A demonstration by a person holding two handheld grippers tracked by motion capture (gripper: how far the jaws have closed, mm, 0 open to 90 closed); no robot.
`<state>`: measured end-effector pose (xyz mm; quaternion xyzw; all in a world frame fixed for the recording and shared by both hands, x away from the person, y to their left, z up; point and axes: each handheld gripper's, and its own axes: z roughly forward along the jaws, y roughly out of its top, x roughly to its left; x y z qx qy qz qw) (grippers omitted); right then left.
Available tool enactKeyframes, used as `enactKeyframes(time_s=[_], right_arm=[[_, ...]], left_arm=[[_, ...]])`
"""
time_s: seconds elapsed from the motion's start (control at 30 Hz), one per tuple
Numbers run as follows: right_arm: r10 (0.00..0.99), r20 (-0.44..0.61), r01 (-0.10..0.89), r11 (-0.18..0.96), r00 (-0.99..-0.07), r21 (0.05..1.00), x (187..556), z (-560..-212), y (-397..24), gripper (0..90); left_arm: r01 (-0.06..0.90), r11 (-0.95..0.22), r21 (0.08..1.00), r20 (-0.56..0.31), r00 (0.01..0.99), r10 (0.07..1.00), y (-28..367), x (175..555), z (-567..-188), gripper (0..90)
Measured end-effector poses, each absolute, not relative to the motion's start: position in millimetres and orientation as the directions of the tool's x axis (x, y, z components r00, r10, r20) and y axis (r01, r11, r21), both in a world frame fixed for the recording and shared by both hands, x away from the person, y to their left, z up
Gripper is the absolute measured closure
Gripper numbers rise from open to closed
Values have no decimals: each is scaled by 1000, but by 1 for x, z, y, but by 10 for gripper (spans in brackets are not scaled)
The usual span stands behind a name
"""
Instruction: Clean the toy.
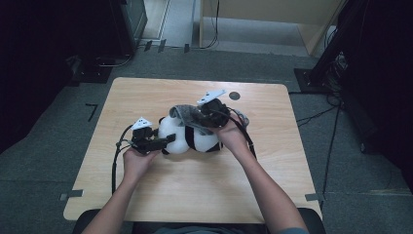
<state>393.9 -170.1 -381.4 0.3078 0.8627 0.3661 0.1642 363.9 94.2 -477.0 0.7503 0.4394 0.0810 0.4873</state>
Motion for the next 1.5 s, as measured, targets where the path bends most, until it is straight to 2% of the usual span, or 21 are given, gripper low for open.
enactKeyframes(time_s=[0.17,0.43,0.63,0.83,0.93,1.17,1.27,1.4,1.5], right_arm=[[692,-53,430,505,-720,749,393,-380,-199,742],[720,25,465,420,-694,779,388,-385,-225,745],[771,16,459,361,-636,812,387,-375,-253,746],[817,29,486,314,-576,816,385,-385,-275,736],[807,55,500,308,-588,810,384,-395,-273,737],[783,20,486,366,-622,794,382,-412,-251,736],[779,29,476,352,-626,806,380,-419,-252,737],[776,97,503,302,-623,810,380,-427,-259,734],[776,93,499,304,-624,812,378,-432,-261,733]], left_arm=[[577,-136,805,-315,611,727,96,365,-478,332],[576,-147,804,-316,623,716,96,364,-479,341],[575,-144,806,-316,622,716,97,363,-480,339],[577,-144,804,-316,619,719,96,363,-479,338],[579,-141,803,-318,618,719,96,363,-480,337],[582,-135,802,-324,612,721,96,362,-481,334],[579,-134,804,-321,612,723,96,361,-481,332],[575,-138,806,-314,614,724,95,361,-481,327],[575,-138,807,-314,615,724,95,361,-481,325]])
